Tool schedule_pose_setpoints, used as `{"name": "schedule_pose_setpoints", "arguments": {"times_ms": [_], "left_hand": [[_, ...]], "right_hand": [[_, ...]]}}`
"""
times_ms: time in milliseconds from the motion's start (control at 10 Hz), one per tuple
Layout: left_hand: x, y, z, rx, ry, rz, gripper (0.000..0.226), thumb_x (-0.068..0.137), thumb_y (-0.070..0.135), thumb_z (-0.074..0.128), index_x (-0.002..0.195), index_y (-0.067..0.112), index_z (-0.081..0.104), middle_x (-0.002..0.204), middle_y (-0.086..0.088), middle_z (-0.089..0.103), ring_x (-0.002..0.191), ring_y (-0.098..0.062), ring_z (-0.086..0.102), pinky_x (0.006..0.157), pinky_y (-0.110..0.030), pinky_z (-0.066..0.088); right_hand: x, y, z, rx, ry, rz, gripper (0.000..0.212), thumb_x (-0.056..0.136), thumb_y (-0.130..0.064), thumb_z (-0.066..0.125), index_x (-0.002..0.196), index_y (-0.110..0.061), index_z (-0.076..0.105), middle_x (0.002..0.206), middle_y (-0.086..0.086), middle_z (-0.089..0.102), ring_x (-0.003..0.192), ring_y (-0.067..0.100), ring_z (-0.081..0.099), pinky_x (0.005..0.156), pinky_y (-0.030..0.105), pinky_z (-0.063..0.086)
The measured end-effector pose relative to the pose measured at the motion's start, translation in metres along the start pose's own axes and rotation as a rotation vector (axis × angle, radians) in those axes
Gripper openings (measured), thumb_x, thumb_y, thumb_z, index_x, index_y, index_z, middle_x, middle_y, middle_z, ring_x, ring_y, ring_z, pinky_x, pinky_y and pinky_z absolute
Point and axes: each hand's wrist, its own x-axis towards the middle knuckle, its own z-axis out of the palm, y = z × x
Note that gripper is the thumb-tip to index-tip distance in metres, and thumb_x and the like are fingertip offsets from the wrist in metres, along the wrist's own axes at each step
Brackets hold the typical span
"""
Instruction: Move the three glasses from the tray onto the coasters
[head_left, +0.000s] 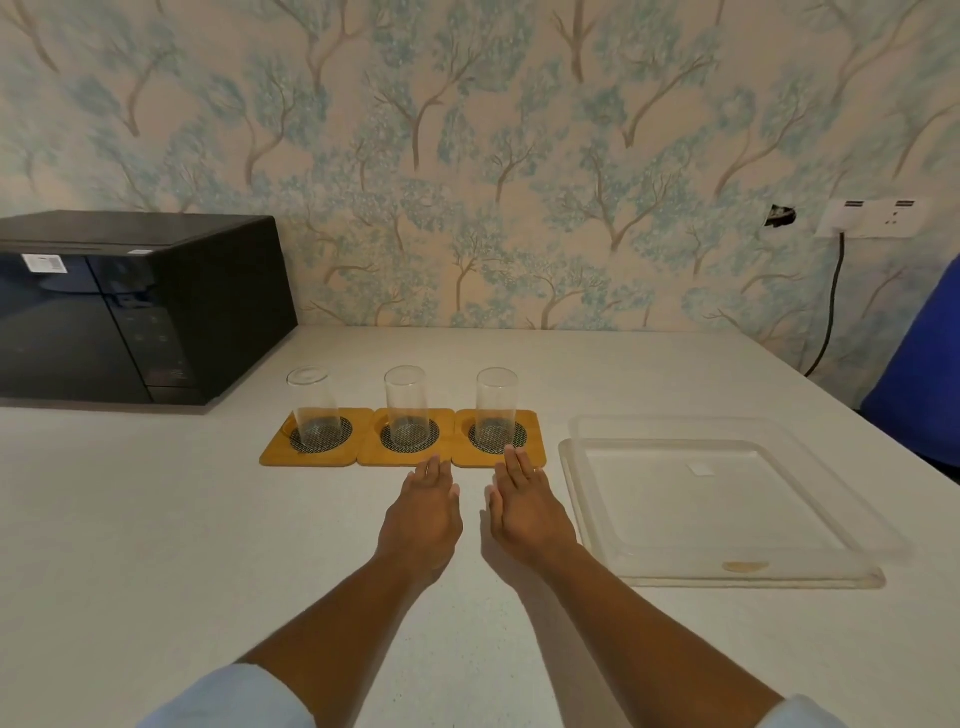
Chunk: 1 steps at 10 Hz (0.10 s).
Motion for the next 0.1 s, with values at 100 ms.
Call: {"name": "schedule_pose_setpoints", "arguments": {"times_ms": [100], "left_hand": [[0.0049, 0.0017, -0.0076, -0.027, 0.021, 0.012, 0.052, 0.103, 0.036, 0.019, 0.152, 0.02, 0.016, 0.162, 0.002, 0.008, 0.149, -0.015, 0.005, 0.118, -0.035, 0.018]], "right_hand": [[0.0028, -0.0075, -0.01, 0.008, 0.022, -0.006, 0.114, 0.067, -0.067, -0.034, 0.155, -0.012, 0.014, 0.165, 0.003, 0.001, 0.152, 0.018, -0.006, 0.124, 0.036, 0.001]]}}
